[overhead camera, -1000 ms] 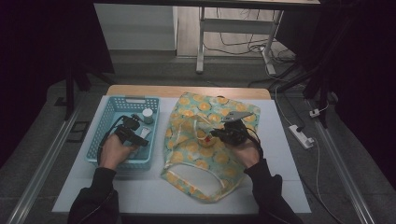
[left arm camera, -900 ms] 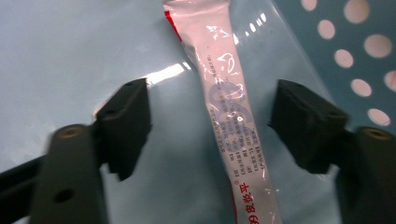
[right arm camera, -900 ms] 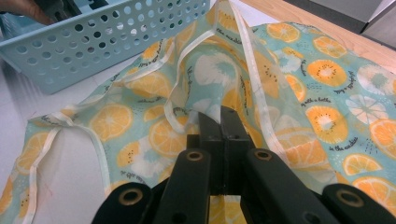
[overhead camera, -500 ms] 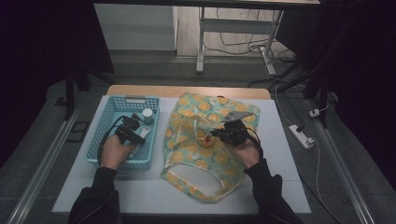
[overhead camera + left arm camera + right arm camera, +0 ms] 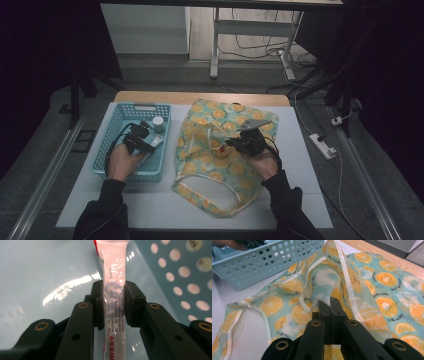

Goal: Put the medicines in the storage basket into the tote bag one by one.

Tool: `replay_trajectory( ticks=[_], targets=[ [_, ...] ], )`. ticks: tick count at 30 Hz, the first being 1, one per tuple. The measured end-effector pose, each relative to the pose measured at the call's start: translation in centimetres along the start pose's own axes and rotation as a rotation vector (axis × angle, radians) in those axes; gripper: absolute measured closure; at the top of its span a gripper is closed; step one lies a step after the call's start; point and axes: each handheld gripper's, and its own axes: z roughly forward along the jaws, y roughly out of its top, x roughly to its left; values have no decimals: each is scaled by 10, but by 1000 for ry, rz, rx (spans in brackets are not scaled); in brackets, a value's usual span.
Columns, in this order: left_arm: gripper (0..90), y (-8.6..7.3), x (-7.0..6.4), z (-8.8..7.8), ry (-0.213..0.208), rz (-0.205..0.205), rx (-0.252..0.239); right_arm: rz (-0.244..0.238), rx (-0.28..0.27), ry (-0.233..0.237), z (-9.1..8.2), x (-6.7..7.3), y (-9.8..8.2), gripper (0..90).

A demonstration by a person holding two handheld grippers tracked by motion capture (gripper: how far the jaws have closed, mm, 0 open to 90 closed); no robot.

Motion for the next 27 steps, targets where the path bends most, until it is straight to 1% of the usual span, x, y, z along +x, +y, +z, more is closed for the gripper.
replay_trajectory(
  ticks=[3, 6, 10, 12, 15, 18, 20, 21, 23, 26, 27],
  targets=[
    [718, 0, -1, -4, 6, -4, -24, 0, -1, 0, 0, 0, 0, 900],
    [717, 0, 0, -8, -2, -3, -48, -2, -3, -2, 0, 0, 0, 900],
    [717, -1, -1, -13, 1, -2, -72, -7, -10, -2, -1, 0, 1, 900],
    [717, -1, -2, -16, 6, 17, -92, -7, -10, -2, -1, 0, 1, 900],
    [718, -2, -1, -22, 25, 44, -131, -6, -9, -2, -1, 0, 0, 900],
    [718, -3, -1, -28, 38, 55, -167, -6, -10, -2, -1, 0, 1, 900],
    [718, -4, -1, -33, 44, 69, -200, -6, -11, -3, -1, 0, 1, 900],
    [718, -5, -2, -35, 44, 76, -219, -6, -12, -3, -1, 0, 1, 900],
    [718, -5, -3, -39, 24, 89, -244, -5, -12, -3, -2, 0, 1, 900],
    [718, -5, -4, -43, 9, 93, -271, -5, -13, -4, -2, 0, 1, 900],
    [718, -5, -5, -45, 10, 93, -277, -5, -13, -4, -2, 0, 1, 900]
  ],
)
